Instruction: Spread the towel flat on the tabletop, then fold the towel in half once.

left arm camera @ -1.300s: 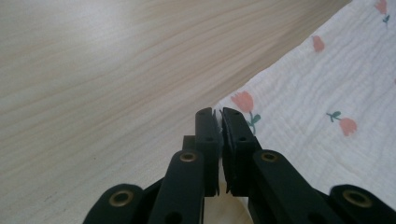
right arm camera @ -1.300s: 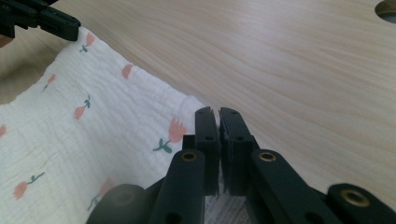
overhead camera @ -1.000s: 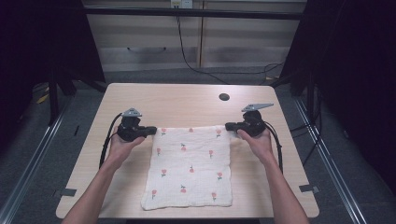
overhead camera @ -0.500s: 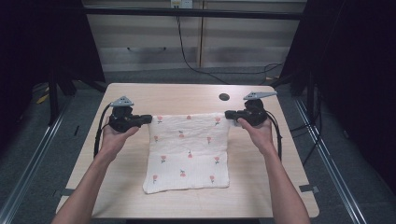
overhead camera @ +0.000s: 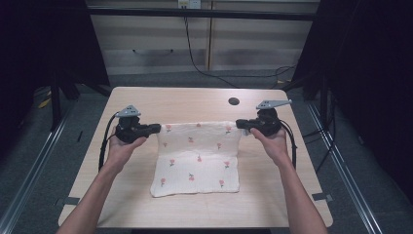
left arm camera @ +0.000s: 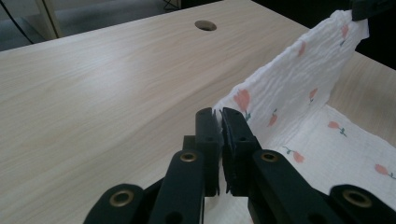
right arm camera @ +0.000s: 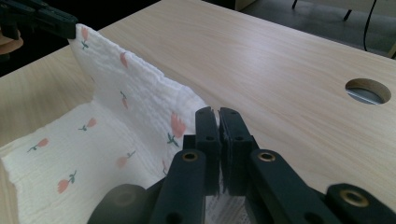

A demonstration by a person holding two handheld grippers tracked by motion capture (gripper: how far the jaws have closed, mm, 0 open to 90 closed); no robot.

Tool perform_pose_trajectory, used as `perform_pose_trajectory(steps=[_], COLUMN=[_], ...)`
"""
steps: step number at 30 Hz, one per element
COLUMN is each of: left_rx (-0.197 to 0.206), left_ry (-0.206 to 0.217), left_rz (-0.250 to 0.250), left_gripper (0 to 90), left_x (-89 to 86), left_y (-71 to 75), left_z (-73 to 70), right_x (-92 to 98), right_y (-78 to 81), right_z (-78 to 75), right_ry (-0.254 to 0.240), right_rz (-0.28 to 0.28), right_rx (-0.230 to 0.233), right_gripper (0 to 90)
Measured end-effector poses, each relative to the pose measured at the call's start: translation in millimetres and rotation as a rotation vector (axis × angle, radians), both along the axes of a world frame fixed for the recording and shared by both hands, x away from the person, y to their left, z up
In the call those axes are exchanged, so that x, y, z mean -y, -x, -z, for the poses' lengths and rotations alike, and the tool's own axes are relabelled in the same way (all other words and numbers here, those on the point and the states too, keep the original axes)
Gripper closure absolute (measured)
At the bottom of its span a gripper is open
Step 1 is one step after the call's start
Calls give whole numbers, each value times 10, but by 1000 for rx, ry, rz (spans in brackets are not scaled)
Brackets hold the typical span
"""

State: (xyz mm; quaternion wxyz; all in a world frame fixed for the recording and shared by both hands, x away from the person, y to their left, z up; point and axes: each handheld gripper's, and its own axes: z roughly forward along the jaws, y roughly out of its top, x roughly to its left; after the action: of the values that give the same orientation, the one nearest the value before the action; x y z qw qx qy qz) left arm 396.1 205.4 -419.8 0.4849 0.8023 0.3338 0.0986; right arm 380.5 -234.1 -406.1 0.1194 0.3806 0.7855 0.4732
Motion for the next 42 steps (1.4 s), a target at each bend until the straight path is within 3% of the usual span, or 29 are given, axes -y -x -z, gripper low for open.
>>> perform_pose_trajectory(steps=[6, 13, 21, 33, 42], left_rx=[31, 26, 41, 4, -21], left_ry=[-6, -13, -20, -22, -53], left_rz=[15, 24, 48, 52, 65], left_gripper=[861, 861, 861, 861, 859], left_x=[-34, -61, -104, -171, -151], left_y=[140, 281, 455, 688, 797], left_z=[-55, -6, -2, 212, 369], right_x=[33, 41, 24, -29, -16], right_y=[147, 330, 500, 777, 939], right_z=[-4, 83, 80, 222, 456], right_ry=[-11, -11, -15, 11, 29], right_rz=[-19, -42, -72, -114, -115], right_rx=[18, 21, 36, 19, -26], right_gripper=[875, 875, 875, 874, 873])
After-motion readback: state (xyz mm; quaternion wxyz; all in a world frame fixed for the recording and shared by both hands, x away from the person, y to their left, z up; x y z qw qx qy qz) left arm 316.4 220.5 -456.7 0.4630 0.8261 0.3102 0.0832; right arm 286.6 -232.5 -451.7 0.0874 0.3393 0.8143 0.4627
